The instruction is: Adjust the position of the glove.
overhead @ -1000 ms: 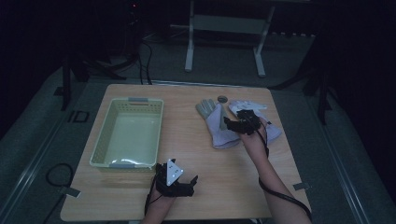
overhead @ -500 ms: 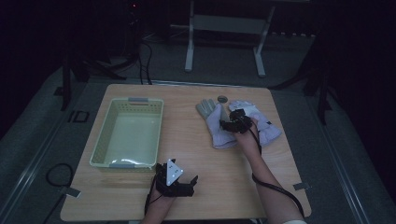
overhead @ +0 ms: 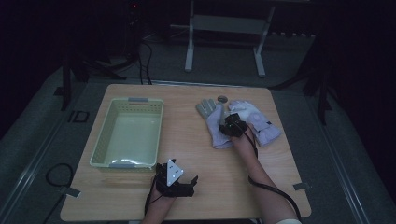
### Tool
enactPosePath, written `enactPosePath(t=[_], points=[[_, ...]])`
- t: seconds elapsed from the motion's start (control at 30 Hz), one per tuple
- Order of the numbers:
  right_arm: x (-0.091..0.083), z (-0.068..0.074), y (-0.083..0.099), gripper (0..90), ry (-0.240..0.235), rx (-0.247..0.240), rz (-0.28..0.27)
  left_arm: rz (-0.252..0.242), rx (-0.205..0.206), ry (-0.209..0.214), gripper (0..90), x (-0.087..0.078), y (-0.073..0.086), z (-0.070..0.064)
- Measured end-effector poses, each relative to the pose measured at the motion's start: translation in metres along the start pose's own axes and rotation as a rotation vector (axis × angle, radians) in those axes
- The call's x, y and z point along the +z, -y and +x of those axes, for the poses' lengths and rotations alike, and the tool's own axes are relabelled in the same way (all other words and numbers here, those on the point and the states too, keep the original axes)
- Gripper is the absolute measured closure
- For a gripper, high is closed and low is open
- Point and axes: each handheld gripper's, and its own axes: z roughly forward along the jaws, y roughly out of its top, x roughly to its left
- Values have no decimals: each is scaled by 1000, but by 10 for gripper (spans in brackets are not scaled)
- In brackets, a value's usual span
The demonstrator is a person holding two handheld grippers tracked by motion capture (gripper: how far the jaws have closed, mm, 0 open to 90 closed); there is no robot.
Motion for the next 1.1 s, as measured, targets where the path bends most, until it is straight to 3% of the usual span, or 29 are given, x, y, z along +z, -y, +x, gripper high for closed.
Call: enactPosePath(t=[0.2,0.3,0.33,0.53,0.77,0.8,0.87,0.9,1.1], points=[[-3,7,-2,866,22,46,-8,2,-2,1,0,0,0,0],[-6,8,-3,874,26,73,-17,1,-5,2,0,0,0,0],[-12,8,-5,878,4,118,-36,1,-5,3,0,0,0,0],[-40,16,-9,880,-27,205,-98,1,-4,2,0,0,0,0],[-71,34,-9,880,-32,241,-151,2,-1,0,0,0,0,0],[-80,40,-6,880,-16,240,-163,1,-2,1,0,0,0,0],[-83,42,-5,880,-19,242,-165,1,-1,1,0,0,0,0],[-90,47,-1,879,-22,277,-181,3,0,1,0,0,0,0],[-96,60,13,879,-35,298,-186,0,2,2,0,0,0,0]])
